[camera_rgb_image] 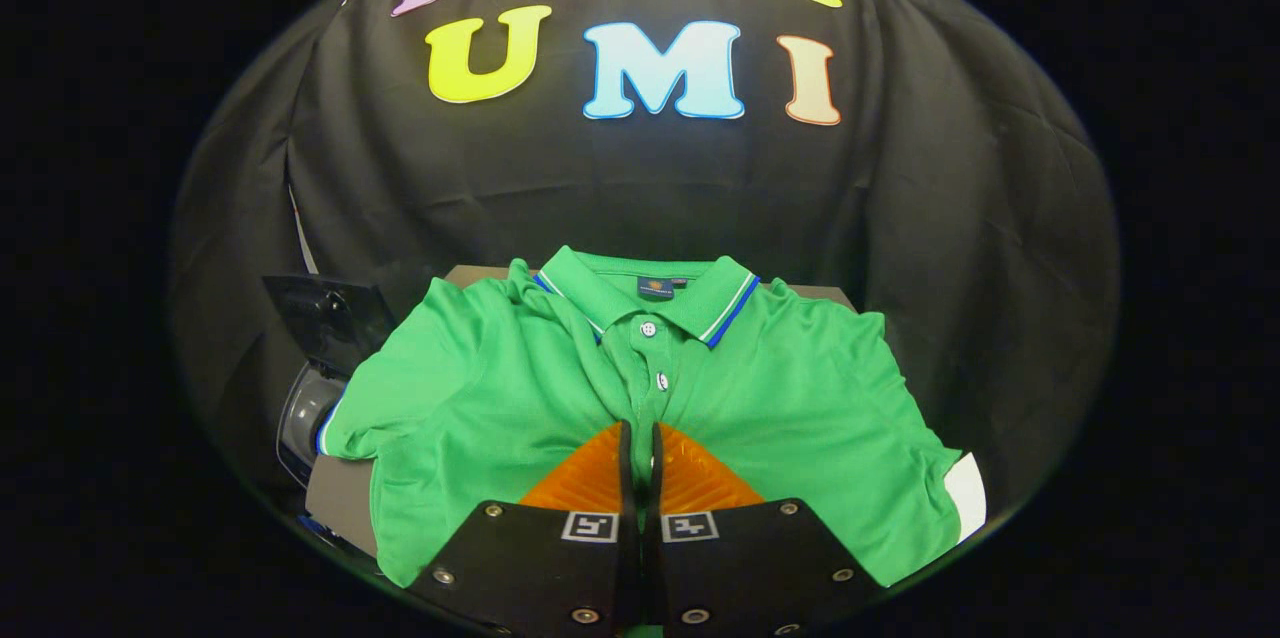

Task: Put the clothes into the washing machine and then close the washing machine lid.

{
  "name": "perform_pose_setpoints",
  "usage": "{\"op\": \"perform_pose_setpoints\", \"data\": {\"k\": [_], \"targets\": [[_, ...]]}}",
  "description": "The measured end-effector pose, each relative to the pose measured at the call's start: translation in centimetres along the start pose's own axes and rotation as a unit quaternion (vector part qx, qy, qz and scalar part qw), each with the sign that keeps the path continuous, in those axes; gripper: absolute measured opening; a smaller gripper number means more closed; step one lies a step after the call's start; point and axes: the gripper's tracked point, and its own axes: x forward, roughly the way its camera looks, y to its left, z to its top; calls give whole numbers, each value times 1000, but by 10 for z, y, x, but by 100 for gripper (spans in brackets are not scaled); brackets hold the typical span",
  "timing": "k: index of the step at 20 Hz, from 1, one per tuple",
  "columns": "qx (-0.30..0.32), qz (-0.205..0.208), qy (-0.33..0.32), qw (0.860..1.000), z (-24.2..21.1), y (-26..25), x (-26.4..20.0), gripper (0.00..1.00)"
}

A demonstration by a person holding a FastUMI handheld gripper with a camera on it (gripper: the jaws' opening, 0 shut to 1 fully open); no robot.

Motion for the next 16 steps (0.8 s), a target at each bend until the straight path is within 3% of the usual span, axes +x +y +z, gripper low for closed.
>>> {"op": "perform_pose_setpoints", "data": {"k": [16], "targets": [[35, 2, -92, 995, 124, 19, -80, 1]]}}
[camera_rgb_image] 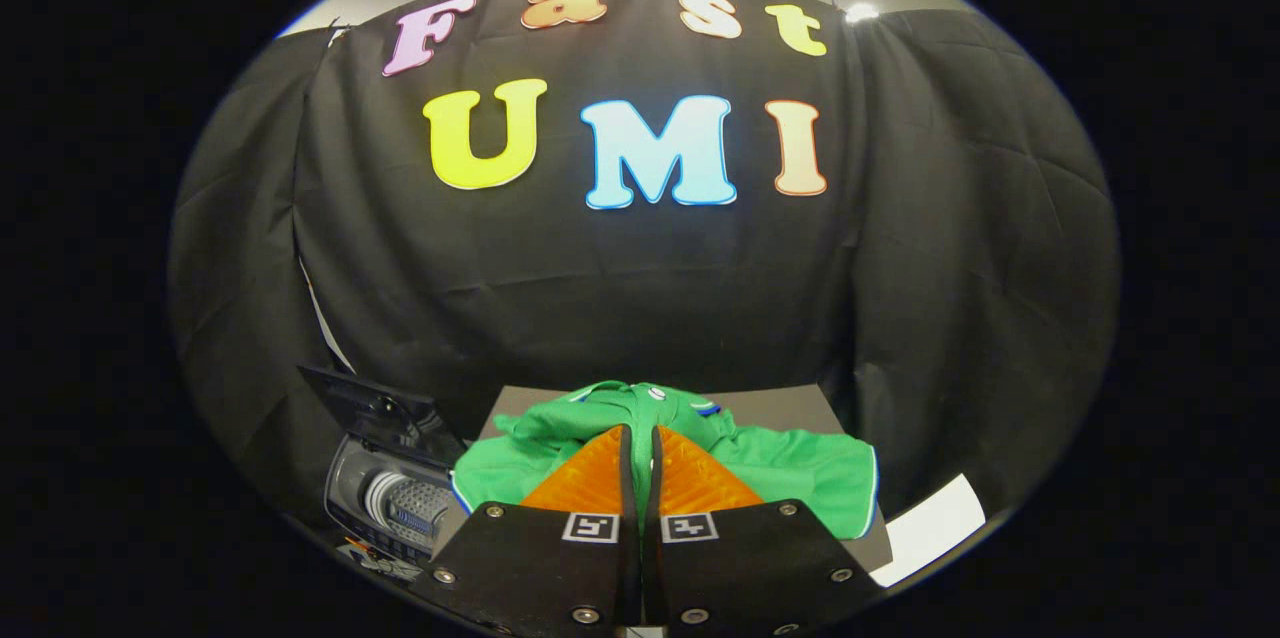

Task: Put the clothes into the washing machine and then close the washing machine lid.

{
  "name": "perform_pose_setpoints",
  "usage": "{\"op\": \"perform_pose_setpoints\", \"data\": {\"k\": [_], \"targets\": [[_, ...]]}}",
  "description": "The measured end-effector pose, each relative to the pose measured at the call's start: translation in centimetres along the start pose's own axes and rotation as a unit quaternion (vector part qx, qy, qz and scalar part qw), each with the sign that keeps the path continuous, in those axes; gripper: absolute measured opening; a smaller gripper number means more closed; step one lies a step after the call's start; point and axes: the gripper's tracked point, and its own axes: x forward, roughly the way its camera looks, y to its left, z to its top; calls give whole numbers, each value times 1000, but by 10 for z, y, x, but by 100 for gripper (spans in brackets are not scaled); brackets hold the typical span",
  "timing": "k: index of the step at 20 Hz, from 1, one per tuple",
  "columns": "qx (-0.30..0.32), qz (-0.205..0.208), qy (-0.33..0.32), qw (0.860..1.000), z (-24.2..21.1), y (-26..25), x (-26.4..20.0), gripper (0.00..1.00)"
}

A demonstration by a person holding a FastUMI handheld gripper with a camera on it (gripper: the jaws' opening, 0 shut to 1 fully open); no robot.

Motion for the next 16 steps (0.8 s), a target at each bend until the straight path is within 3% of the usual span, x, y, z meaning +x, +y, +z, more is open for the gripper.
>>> {"op": "perform_pose_setpoints", "data": {"k": [9, 16], "targets": [[-4, 16, -24, 1000, 21, 55, -26, 1], [2, 38, -23, 999, 23, 141, -33, 1]]}}
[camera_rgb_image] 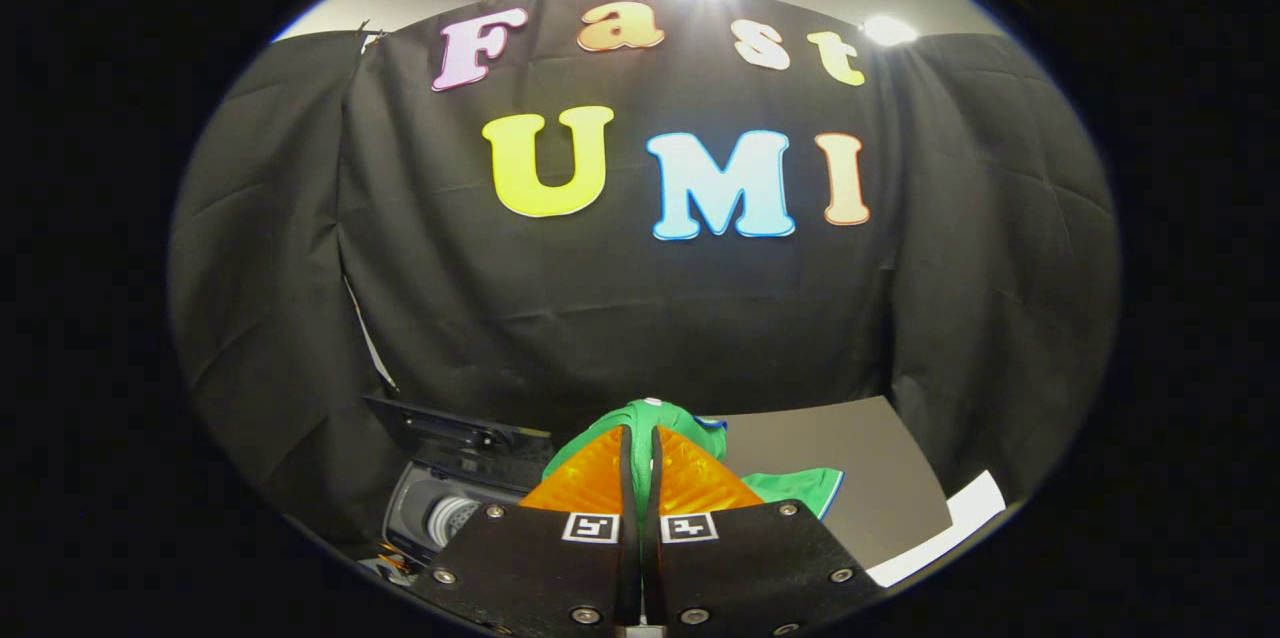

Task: Put the clothes into the washing machine and then close the washing machine lid.

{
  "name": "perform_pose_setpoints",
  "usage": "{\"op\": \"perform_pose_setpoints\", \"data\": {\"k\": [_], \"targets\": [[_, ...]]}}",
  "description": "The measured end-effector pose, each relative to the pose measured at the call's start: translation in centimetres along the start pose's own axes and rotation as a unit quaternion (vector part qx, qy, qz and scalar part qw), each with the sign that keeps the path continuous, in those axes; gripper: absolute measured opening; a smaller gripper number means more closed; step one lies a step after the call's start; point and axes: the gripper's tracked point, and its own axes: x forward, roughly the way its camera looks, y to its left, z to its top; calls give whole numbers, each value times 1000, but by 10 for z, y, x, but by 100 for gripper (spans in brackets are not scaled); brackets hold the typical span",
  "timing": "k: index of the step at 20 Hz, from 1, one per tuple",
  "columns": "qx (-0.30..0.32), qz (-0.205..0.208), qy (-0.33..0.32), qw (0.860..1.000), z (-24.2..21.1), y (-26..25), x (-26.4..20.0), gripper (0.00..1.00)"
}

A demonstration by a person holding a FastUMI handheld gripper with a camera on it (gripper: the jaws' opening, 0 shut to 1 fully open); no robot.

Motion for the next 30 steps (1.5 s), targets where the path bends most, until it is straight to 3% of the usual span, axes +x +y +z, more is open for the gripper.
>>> {"op": "perform_pose_setpoints", "data": {"k": [11, 14, 25, 30], "targets": [[-11, 31, 12, 999, -5, 156, 25, 1], [-40, 37, 20, 998, -13, 192, 38, 1], [-34, 40, 59, 997, -75, 269, 78, 1], [-22, 26, 102, 994, -136, 272, 107, 1]]}}
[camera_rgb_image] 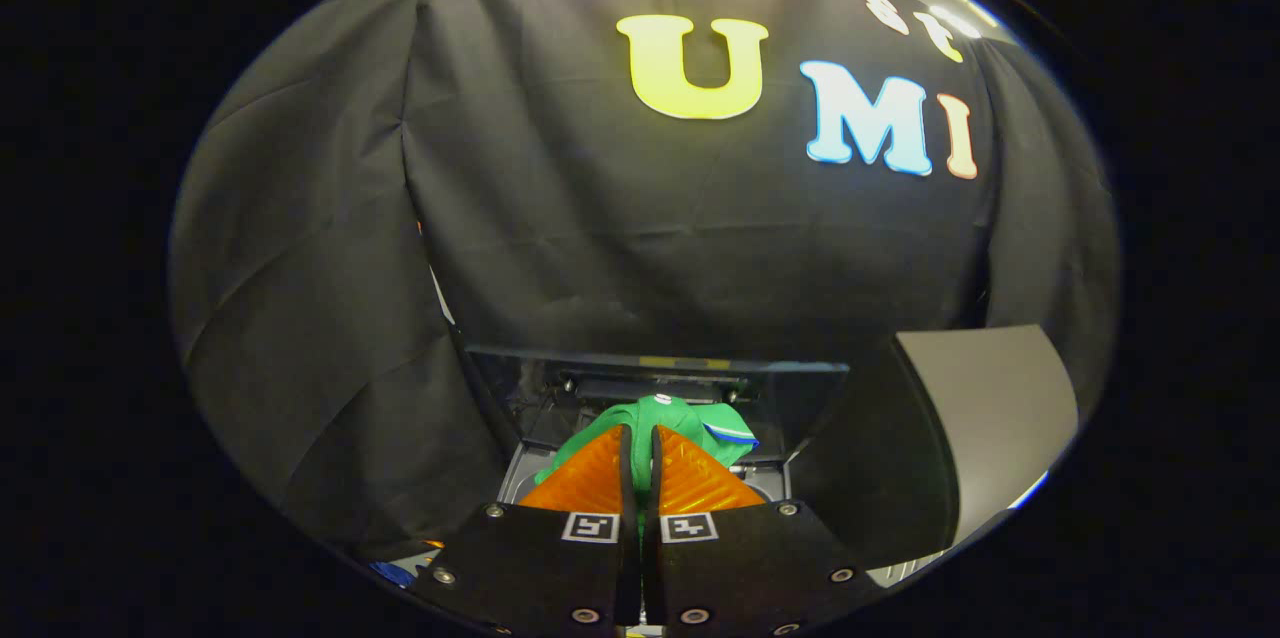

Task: Put the clothes into the washing machine and then close the washing machine lid.

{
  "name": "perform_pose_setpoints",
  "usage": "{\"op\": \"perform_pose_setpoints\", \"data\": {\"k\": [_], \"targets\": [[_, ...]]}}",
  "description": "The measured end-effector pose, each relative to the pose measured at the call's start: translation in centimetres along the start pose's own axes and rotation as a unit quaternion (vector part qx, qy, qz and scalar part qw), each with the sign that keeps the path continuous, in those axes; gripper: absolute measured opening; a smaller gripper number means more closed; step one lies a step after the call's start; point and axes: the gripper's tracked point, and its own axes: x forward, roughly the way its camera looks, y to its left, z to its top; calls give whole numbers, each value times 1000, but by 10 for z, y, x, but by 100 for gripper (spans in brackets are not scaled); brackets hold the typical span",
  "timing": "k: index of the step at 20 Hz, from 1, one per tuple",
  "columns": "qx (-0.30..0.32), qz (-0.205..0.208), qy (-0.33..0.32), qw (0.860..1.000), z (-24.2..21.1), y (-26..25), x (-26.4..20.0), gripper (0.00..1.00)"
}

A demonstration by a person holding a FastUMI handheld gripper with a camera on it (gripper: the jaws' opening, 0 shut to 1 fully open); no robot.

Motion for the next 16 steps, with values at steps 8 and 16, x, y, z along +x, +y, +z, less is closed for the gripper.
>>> {"op": "perform_pose_setpoints", "data": {"k": [8, 16], "targets": [[-25, 14, 64, 998, -95, 17, 61, 1], [-53, 39, 138, 988, -173, 31, 111, 1]]}}
